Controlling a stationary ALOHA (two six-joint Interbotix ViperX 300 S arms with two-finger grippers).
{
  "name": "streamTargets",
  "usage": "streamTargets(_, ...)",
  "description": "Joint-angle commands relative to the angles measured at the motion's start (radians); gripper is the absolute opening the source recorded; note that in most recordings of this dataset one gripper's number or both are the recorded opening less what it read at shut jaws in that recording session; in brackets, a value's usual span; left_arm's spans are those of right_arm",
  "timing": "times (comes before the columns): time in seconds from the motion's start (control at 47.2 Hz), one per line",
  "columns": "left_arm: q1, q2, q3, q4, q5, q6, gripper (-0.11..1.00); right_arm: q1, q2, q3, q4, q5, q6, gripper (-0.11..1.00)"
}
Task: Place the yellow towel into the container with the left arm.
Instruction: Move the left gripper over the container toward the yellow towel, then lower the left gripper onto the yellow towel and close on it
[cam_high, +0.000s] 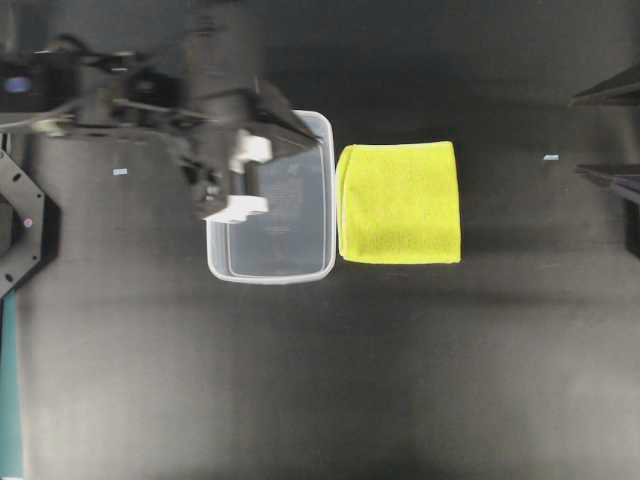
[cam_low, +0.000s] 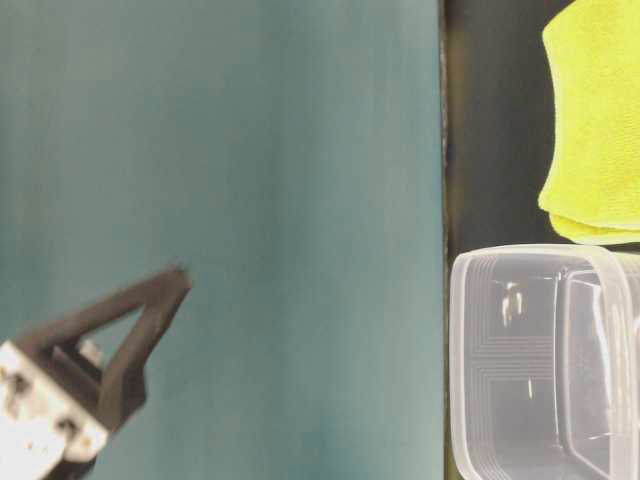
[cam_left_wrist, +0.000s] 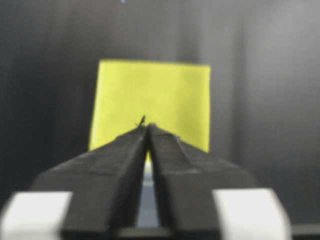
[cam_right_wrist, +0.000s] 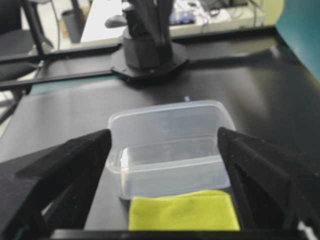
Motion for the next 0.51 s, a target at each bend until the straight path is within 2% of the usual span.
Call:
streamTargets(0.0, -0.002, 0.072, -0.114, 0.003, 0.075, 0.021, 0.24, -0.012, -0.017, -0.006, 0.003, 0.021, 0.002, 0.80)
streamTargets(0.085, -0.003, 0.158, -0.187, 0.005, 0.126, 0.074, 0.50, -0.018, -0.040, -0.006, 0.003, 0.035, 0.006, 0.78)
streamTargets(0.17, 0.005, 0.238, -0.249, 0.003, 0.163, 0.097, 0.74, -0.026, -0.057, -0.006, 0.003, 0.055, 0.005, 0.78)
streamTargets(0.233, 0.011, 0.310, -0.298, 0.003, 0.209, 0.103, 0.86, -0.035, -0.061, -0.006, 0.003, 0.087, 0.011, 0.78)
streamTargets(0.297, 0.011, 0.371, -0.345, 0.003, 0.253, 0.104, 0.91, -0.037, -0.064, -0.009, 0.003, 0.112, 0.012, 0.78)
streamTargets(0.488, -0.003, 0.555, -0.495, 0.003, 0.383, 0.115, 0.90, -0.037, -0.091, -0.014, 0.003, 0.094, 0.011, 0.78)
